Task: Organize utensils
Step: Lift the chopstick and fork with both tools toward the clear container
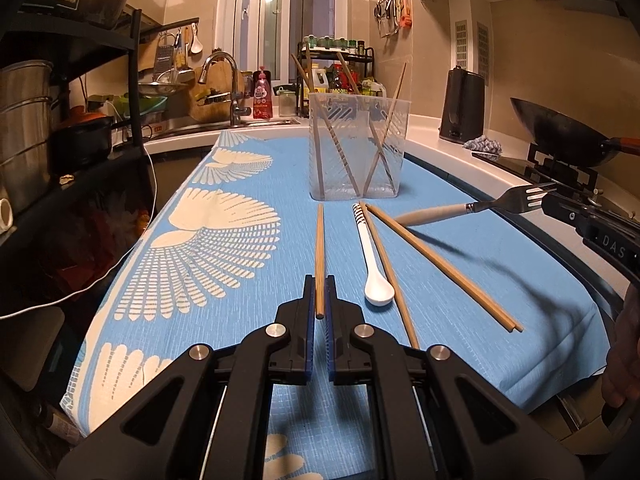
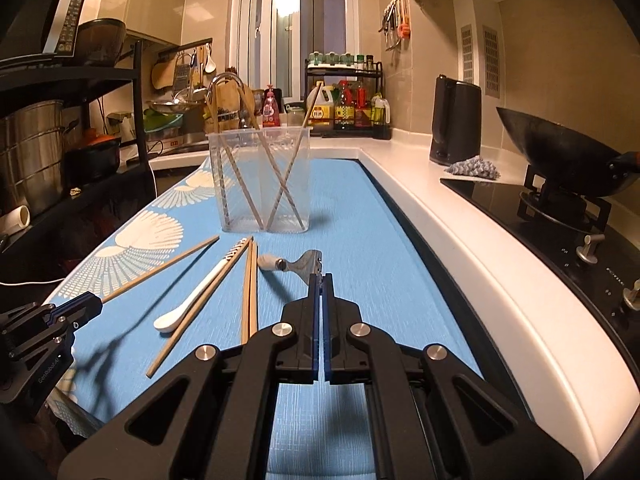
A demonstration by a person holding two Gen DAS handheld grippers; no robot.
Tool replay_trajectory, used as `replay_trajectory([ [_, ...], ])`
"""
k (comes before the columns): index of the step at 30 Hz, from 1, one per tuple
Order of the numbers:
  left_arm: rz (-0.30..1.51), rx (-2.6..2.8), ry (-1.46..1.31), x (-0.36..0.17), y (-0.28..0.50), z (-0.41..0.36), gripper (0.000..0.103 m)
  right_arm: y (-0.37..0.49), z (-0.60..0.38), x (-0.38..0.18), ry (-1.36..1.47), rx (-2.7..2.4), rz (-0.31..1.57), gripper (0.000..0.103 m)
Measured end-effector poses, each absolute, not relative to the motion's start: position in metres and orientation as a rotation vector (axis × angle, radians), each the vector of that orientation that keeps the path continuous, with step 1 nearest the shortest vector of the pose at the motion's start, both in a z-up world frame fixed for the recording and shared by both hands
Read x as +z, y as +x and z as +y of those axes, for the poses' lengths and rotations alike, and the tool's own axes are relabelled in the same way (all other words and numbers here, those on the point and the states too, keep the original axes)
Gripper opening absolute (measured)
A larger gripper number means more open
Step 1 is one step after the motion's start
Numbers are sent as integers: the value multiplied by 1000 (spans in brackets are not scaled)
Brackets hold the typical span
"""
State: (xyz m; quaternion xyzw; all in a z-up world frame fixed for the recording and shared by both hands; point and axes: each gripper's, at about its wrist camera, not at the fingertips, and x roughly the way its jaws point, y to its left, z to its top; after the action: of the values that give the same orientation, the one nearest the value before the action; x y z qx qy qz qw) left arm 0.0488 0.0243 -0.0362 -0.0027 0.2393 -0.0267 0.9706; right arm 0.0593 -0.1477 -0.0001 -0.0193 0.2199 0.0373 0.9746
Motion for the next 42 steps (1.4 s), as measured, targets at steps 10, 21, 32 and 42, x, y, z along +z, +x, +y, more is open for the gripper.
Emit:
replay_trajectory([
  [10, 426, -48, -12, -9, 48, 31, 4, 58, -149, 20, -37, 78, 407, 1],
  [21, 354, -60, 1, 30, 60, 39, 4, 66, -143, 42, -50, 80, 373, 1],
  [32, 328, -113, -27, 71, 86, 52, 4, 79, -135, 66, -76, 86, 351, 1],
  [42, 379, -190, -82, 99, 112, 62, 4, 95, -129, 95, -112, 80, 334, 1],
])
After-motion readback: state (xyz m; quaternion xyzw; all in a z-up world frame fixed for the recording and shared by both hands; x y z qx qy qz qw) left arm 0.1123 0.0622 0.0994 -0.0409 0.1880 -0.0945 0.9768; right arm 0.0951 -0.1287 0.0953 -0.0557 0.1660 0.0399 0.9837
